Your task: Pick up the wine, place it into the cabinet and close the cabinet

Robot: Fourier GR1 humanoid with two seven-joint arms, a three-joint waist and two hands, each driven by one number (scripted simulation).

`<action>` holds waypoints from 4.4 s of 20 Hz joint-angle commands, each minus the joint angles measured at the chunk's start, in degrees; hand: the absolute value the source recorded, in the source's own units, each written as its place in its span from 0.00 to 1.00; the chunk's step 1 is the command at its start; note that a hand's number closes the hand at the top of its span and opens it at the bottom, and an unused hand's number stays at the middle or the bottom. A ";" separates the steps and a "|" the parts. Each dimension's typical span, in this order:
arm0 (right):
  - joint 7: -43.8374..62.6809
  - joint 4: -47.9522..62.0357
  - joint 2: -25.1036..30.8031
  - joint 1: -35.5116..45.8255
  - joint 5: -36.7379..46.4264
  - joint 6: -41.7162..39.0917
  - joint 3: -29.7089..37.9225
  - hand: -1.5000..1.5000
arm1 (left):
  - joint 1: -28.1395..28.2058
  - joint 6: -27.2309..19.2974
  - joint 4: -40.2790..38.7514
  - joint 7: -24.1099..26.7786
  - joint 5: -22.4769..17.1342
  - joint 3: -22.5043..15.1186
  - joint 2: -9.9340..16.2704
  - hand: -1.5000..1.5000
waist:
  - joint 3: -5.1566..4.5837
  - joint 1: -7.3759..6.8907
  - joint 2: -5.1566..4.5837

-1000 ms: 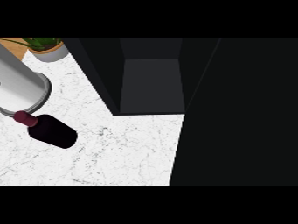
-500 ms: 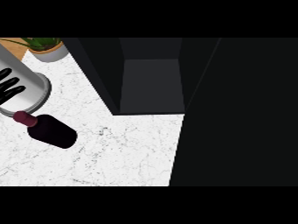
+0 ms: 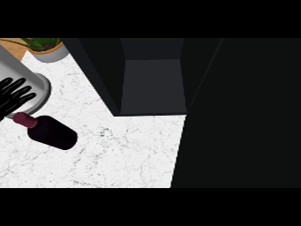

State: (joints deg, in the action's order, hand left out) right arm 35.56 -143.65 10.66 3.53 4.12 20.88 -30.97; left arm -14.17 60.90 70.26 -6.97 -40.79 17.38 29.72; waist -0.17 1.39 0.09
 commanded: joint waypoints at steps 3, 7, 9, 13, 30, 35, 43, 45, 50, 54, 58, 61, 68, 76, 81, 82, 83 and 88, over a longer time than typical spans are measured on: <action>4.07 -11.05 2.87 -2.20 6.97 1.34 -3.00 0.00 | 0.23 7.60 -6.21 7.82 10.86 5.02 -0.06 0.00 | -0.05 0.26 0.04; 5.49 -10.15 3.19 2.10 5.13 2.06 -0.55 0.00 | -1.68 6.47 -9.06 10.92 18.00 4.44 -2.39 0.00 | -0.13 0.56 -0.17; 3.61 -9.26 3.49 -0.22 5.44 2.77 -2.39 0.00 | -3.73 6.51 -11.84 14.28 21.78 5.09 -2.86 0.00 | -0.12 1.07 -0.24; 1.86 -9.65 4.53 -1.96 6.57 3.70 -6.07 0.00 | -3.67 6.92 -15.45 17.95 26.15 4.75 -2.13 0.00 | -0.15 1.75 -0.14; 2.16 -7.22 7.11 2.99 4.21 6.22 -4.92 0.00 | -4.55 0.15 -25.27 37.82 42.24 -2.71 -2.50 0.00 | -0.25 1.98 -0.26; -1.35 -5.41 7.22 1.80 3.31 7.21 -5.81 0.00 | -5.20 -1.42 -30.26 39.06 43.62 -6.58 -4.70 0.00 | -0.23 2.63 -0.46; 0.30 -6.29 9.81 2.62 2.00 7.56 -4.16 0.00 | -5.18 0.08 -33.07 43.10 43.21 -10.41 -3.45 0.00 | -0.22 1.95 -0.31; 0.31 -5.15 8.65 3.93 2.61 8.49 -5.25 0.00 | -5.45 -0.75 -33.65 43.58 43.23 -11.76 -4.82 0.00 | -0.28 1.87 -0.27; 0.78 -7.44 11.13 3.50 2.20 8.44 -4.11 0.00 | -5.94 -2.76 -34.85 46.33 42.44 -12.91 -5.07 0.00 | -0.34 2.28 -0.16; 0.17 -6.23 10.80 3.86 1.76 9.36 -4.15 0.00 | -7.29 -3.09 -37.70 46.84 40.60 -12.78 -5.37 1.00 | -0.27 2.07 -0.32; -0.12 -6.87 11.85 2.69 1.51 9.55 -5.49 0.00 | -7.72 -3.28 -38.02 47.49 40.35 -14.41 -5.45 1.00 | -0.29 2.45 -0.26; -3.22 -4.80 11.50 2.28 0.36 10.16 -3.58 0.00 | -8.10 -4.10 -37.64 51.14 41.13 -15.59 -4.44 1.00 | -0.19 1.74 -0.54; -1.19 -8.72 14.04 0.65 1.83 11.64 -5.35 0.00 | -0.85 -28.64 -36.18 53.94 37.30 -11.05 -12.62 1.00 | -0.06 0.25 0.42; -0.96 -8.39 14.37 1.00 4.41 13.77 -7.13 0.00 | 3.90 -41.77 -26.16 51.04 34.41 -10.75 -22.61 1.00 | 0.10 -0.69 0.46; -3.86 -7.15 16.14 -1.40 2.25 13.80 -5.88 0.00 | 7.99 -39.41 -20.76 48.91 34.65 -13.68 -24.00 1.00 | 0.16 -0.71 0.34; -3.03 -9.65 17.72 -2.24 0.73 13.52 -3.97 0.00 | 9.97 -40.36 -15.13 47.95 33.89 -14.38 -25.72 1.00 | 0.26 -1.09 0.65; -2.05 -11.99 18.15 -3.25 2.33 14.18 -5.52 0.00 | 10.00 -41.40 -15.01 46.94 34.15 -14.02 -25.11 1.00 | 0.19 -0.49 0.70; -6.80 -9.42 17.81 -5.99 3.61 14.87 -9.39 0.00 | 16.49 -43.41 -1.39 40.61 34.97 -19.65 -29.39 1.00 | 0.26 -0.88 0.80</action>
State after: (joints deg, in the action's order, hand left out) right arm 27.08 -143.41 27.15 2.24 3.61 35.28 -36.95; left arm -3.03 18.40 62.57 37.10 -6.03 2.29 5.52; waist 0.61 0.25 1.00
